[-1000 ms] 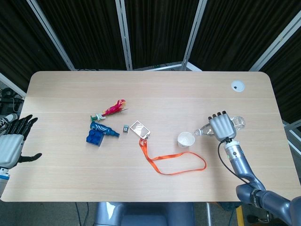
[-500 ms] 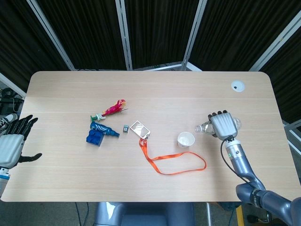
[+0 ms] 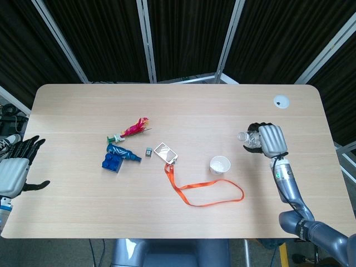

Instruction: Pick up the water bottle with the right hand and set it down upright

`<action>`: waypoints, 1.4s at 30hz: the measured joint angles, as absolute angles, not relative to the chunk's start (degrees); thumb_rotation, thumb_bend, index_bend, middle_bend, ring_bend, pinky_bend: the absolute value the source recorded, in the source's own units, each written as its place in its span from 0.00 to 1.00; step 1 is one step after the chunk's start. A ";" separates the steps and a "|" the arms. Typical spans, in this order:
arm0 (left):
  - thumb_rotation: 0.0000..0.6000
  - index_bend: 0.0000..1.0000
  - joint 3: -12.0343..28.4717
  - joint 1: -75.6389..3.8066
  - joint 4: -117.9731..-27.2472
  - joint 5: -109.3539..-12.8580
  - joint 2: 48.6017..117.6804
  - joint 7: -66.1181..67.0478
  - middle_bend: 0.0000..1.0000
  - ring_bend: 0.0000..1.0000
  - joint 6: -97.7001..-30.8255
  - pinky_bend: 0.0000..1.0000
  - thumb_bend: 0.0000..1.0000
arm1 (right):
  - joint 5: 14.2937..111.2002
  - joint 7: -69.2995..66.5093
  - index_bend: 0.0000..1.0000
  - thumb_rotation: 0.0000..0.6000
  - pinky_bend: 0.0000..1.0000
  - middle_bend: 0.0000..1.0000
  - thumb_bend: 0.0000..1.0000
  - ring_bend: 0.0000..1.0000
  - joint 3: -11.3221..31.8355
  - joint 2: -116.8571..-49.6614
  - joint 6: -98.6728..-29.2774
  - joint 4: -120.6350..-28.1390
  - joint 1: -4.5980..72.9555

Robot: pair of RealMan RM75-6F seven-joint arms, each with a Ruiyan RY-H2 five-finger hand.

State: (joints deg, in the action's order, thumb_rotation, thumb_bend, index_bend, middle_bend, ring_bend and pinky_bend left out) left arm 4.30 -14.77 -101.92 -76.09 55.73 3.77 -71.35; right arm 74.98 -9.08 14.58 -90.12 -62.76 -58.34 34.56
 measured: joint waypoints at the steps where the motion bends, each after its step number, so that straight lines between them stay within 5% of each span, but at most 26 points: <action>1: 1.00 0.00 4.30 -14.80 -101.88 -76.06 55.75 3.76 0.00 0.00 -71.30 0.00 0.02 | 74.83 -10.58 0.55 1.00 0.51 0.59 0.39 0.51 14.88 -90.23 -62.56 -58.18 34.64; 18: 1.00 0.00 4.35 -15.59 -100.70 -74.43 56.99 4.68 0.00 0.00 -69.56 0.00 0.02 | 74.96 -46.55 0.55 1.00 0.51 0.59 0.43 0.51 17.53 -97.09 -56.57 -48.22 37.14; 38: 1.00 0.00 4.43 -16.17 -100.21 -72.12 57.91 6.76 0.00 0.00 -68.56 0.00 0.02 | 71.92 -57.18 0.56 1.00 0.51 0.59 0.44 0.51 20.01 -111.99 -53.53 -23.40 40.92; 42: 1.00 0.00 4.35 -16.13 -100.32 -72.14 57.91 6.78 0.00 0.00 -68.60 0.00 0.02 | 72.43 -58.26 0.55 1.00 0.51 0.58 0.36 0.50 19.49 -112.54 -53.22 -22.28 40.99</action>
State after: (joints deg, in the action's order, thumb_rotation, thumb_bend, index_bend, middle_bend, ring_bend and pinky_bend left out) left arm 4.35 -16.13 -100.32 -72.14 57.91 6.78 -68.60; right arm 72.43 -58.26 19.49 -112.54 -53.22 -22.28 40.99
